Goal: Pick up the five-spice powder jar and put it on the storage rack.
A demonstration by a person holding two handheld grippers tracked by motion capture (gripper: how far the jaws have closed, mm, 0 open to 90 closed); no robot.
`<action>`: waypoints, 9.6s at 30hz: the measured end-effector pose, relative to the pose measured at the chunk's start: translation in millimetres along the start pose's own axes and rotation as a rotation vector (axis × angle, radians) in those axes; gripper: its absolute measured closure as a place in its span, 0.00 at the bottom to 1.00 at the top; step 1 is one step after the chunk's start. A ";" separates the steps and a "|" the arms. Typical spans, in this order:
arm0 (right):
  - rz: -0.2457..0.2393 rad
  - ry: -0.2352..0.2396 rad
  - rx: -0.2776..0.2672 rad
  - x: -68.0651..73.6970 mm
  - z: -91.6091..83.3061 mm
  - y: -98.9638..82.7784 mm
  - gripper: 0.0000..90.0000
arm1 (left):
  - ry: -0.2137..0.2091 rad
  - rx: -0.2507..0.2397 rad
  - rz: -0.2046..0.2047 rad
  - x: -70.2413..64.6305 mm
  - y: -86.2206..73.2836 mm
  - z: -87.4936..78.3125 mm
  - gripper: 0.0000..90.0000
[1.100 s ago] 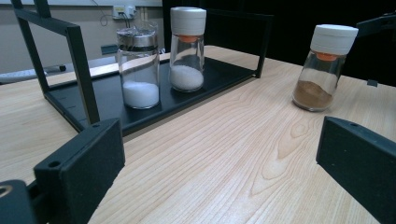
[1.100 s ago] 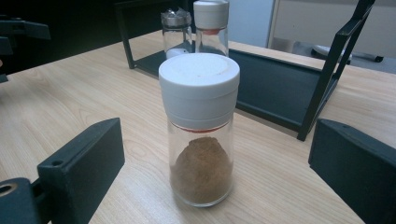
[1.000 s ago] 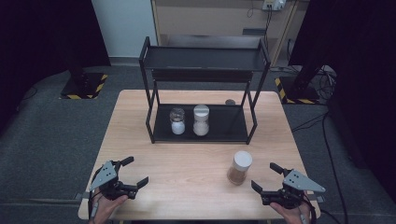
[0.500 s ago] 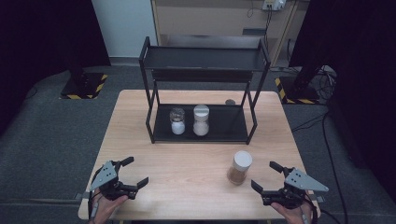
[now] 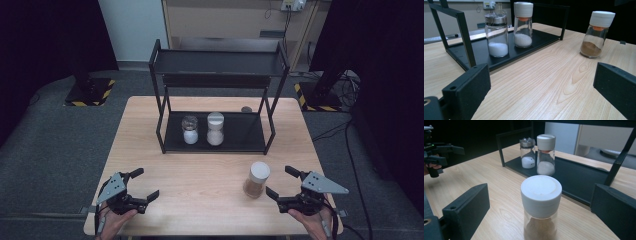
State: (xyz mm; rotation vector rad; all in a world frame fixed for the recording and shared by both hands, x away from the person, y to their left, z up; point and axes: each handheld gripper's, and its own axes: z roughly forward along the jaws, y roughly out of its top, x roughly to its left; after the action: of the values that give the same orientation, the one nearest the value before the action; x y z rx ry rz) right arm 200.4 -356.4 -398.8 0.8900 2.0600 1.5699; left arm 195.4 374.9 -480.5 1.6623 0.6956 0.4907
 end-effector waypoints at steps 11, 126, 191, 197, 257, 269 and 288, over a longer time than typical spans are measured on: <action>0.022 0.030 0.035 -12.9 23.1 5.6 0.04 | 0.001 -0.001 0.000 0.0 0.0 -0.3 0.00; -0.033 0.091 0.103 -29.9 110.2 91.1 0.38 | -0.005 -0.004 -0.006 1.1 -0.5 -0.6 0.00; 0.051 -0.216 0.131 -50.2 205.7 111.1 0.38 | -0.015 -0.001 -0.008 2.8 -0.9 0.3 0.00; 0.058 -0.226 0.132 -50.4 212.0 104.0 0.38 | -0.015 -0.001 -0.008 2.8 -0.9 0.3 0.00; 0.028 -0.193 0.059 -44.6 204.1 101.9 0.11 | -0.017 0.002 -0.003 1.9 0.0 0.8 0.00; -0.009 -0.120 -0.005 -35.4 174.9 112.9 0.10 | -0.011 0.001 -0.009 1.0 0.4 -0.1 0.00; -0.059 -0.014 -0.052 -25.6 129.6 114.1 0.05 | -0.015 -0.003 -0.013 2.4 -1.6 0.9 0.00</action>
State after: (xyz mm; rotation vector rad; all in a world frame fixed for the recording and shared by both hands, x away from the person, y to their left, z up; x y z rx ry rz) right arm 331.2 -264.5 -328.9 0.8122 2.0071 1.5745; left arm 197.4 376.1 -482.3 1.6565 0.6938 0.4691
